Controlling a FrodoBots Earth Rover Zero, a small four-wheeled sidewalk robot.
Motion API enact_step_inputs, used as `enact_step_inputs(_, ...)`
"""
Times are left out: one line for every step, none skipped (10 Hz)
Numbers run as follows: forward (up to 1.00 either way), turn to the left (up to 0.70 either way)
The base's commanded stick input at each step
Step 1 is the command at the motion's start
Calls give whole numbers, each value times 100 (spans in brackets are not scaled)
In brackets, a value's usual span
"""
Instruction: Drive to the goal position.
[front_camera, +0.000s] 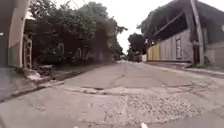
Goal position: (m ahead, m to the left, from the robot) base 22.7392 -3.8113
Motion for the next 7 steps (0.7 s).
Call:
enact_step_inputs(70,0)
enact_step_inputs(70,0)
enact_step_inputs(70,0)
enact_step_inputs(70,0)
enact_step_inputs(70,0)
enact_step_inputs(70,0)
enact_step_inputs(70,0)
